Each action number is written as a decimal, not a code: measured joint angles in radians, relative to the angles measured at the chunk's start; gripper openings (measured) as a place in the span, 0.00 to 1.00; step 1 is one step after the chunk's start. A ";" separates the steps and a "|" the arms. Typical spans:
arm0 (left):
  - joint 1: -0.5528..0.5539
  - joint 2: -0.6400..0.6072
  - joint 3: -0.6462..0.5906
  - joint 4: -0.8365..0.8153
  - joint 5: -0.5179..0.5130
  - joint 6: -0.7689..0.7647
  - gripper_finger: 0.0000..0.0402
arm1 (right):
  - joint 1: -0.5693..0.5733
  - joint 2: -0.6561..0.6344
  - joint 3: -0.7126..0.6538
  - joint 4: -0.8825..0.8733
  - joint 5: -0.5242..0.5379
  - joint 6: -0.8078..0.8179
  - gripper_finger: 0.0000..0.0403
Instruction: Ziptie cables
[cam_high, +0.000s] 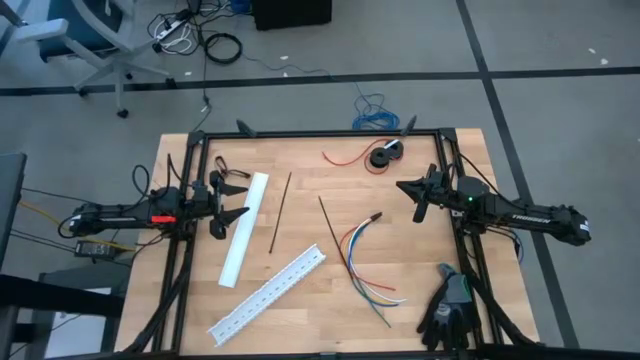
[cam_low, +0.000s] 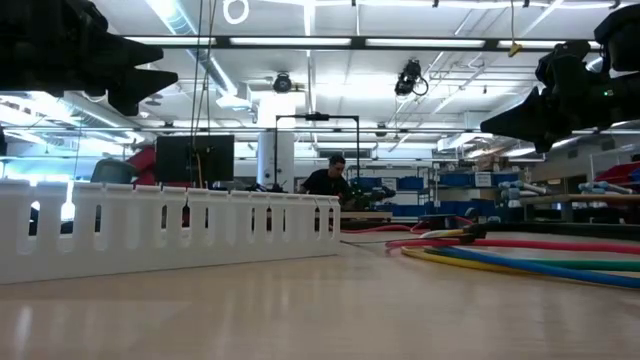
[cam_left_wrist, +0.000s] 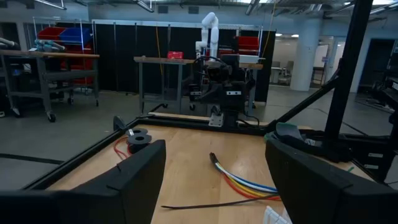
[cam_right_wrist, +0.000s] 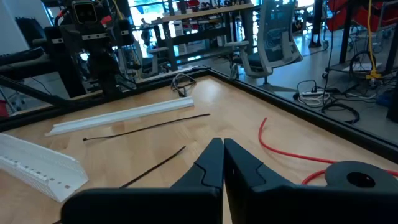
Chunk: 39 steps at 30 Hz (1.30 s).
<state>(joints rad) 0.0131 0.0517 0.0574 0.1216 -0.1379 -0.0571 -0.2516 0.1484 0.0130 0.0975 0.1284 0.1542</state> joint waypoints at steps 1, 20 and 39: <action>0.000 0.000 0.000 0.000 0.000 0.000 0.71 | 0.000 0.000 0.000 0.000 0.000 0.000 0.01; 0.000 0.000 0.000 0.000 0.000 0.000 0.71 | 0.000 0.000 0.000 0.000 0.000 0.000 0.01; 0.000 0.000 0.000 0.048 0.000 0.000 0.71 | 0.000 0.000 0.000 0.000 0.000 0.000 0.01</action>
<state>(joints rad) 0.0131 0.0517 0.0574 0.1695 -0.1379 -0.0574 -0.2517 0.1485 0.0128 0.0975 0.1284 0.1540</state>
